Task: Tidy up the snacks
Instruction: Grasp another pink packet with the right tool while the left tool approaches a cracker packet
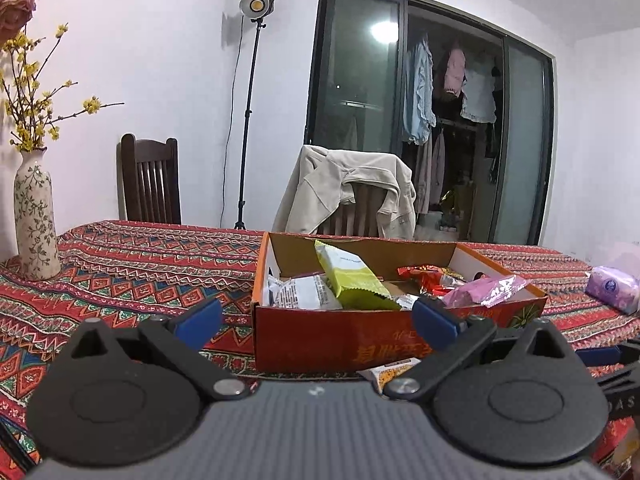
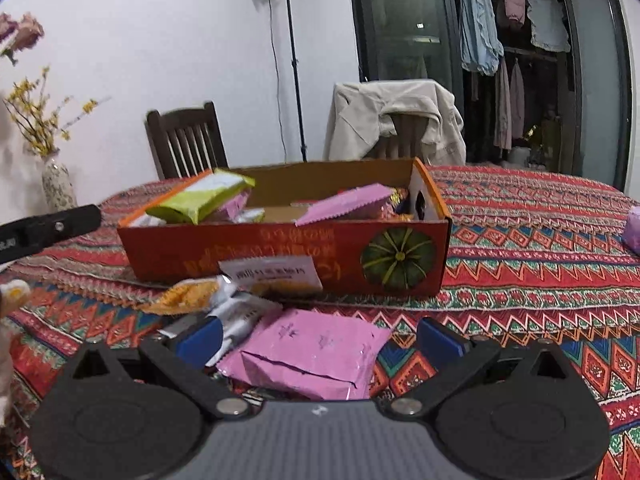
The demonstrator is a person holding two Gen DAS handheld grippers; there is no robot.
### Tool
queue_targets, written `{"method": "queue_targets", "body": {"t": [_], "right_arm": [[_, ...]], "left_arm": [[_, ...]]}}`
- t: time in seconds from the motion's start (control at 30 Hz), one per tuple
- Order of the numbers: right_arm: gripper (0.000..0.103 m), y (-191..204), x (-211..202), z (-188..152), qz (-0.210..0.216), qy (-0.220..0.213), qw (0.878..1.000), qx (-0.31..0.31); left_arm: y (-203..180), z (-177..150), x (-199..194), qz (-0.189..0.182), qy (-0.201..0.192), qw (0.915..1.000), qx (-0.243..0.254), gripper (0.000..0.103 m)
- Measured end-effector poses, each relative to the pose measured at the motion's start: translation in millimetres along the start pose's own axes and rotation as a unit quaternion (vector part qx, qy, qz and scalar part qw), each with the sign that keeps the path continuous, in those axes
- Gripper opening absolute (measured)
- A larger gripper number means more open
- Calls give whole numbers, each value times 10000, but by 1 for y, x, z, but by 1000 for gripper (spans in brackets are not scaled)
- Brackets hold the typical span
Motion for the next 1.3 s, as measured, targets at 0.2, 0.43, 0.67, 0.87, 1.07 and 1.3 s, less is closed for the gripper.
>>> {"method": "queue_targets", "body": {"t": [0.2,0.43,0.67,0.87,1.07,1.3], "right_arm": [[103,12,19,7,-312,279,9990,-160],[103,19,46,3,-400,687,9967,-186],[98,24,51,-2,-272,751,9961,-373],[56,32,31,-1,37,541,9959,-724],[28,9,6,2,317,177,9980,-511],[22,-18,-1,-5,562,-166,9982,123]], "left_arm": [[-5,-3,0,47,-19,9998,180,103],[-6,-6,5,30,154,9996,228,103],[-7,-8,7,37,246,9994,250,103],[-2,-5,14,-89,705,9975,-45,103],[-11,-6,13,-131,1044,9944,-58,103],[-34,-7,15,-65,1287,9915,153,103]]}}
Point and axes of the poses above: each gripper's, at about its wrist camera, not at the fingertips, and x roughly the way its jaws point, y to its left, z to its top, the point moved 2 cm from there along x, roughly the way its jaws point, and after that the axes turned 5 degrees about -z, right-handed, at the moved point
